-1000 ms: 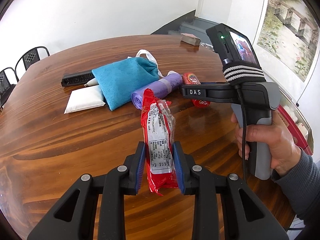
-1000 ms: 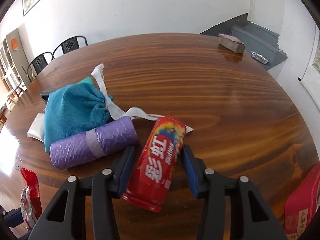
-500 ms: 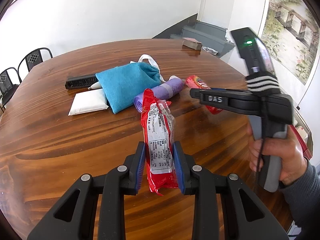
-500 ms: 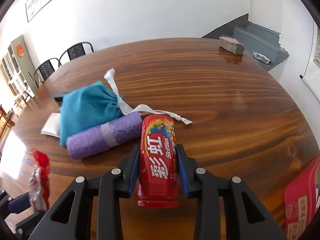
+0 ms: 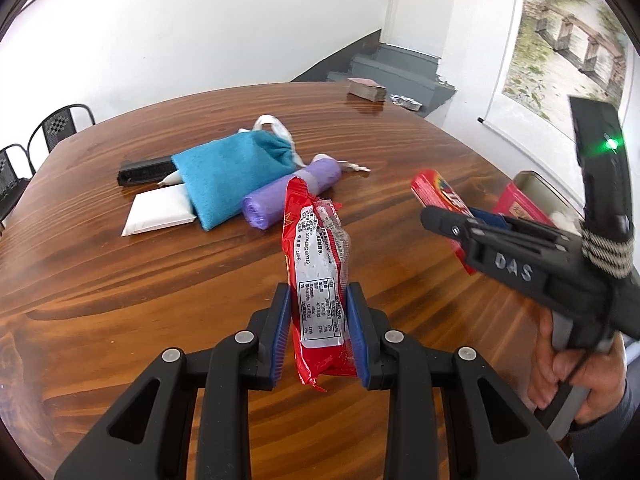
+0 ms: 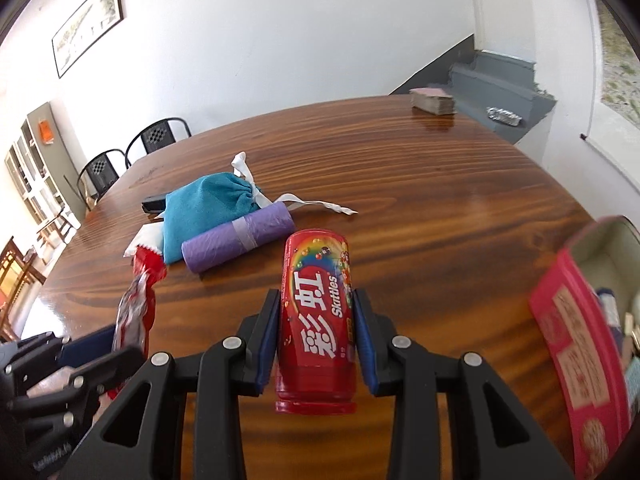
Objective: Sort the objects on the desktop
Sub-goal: 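Carry the red packet and Skittles tube into the pink box and release both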
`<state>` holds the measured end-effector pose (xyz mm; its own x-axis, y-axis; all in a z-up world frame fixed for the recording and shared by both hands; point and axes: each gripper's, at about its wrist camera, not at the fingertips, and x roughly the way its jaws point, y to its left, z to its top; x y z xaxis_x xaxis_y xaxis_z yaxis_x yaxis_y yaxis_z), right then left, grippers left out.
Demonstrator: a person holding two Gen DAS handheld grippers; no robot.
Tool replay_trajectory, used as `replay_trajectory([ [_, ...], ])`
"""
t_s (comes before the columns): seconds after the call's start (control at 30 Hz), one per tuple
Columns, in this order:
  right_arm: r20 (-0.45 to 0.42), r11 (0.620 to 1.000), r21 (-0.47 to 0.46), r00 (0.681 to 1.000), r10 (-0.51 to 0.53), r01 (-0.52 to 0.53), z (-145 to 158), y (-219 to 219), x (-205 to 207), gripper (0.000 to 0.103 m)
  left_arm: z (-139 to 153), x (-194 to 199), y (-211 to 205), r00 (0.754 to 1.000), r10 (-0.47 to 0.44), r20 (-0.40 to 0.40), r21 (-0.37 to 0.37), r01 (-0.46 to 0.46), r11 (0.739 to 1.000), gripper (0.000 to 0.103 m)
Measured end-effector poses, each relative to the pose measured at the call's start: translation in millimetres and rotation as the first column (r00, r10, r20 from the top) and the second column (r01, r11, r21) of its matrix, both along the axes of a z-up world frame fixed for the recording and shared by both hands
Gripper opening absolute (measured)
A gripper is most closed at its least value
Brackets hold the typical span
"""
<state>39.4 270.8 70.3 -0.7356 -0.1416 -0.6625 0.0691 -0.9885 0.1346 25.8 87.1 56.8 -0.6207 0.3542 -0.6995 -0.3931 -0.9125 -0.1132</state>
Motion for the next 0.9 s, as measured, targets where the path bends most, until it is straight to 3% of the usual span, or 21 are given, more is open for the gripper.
replay_trajectory([
  [0.47, -0.088, 0.996, -0.041, 0.992, -0.087, 0.084, 25, 58, 55, 0.038, 3, 11, 48, 0.999, -0.043, 0.001, 0.02, 0.043, 0.999, 0.03],
  [0.9, -0.191, 0.972, -0.057, 0.953, -0.236, 0.23, 48, 135, 101, 0.038, 19, 16, 112, 0.994, -0.105, -0.04, -0.011, 0.104, 0.994, 0.03],
])
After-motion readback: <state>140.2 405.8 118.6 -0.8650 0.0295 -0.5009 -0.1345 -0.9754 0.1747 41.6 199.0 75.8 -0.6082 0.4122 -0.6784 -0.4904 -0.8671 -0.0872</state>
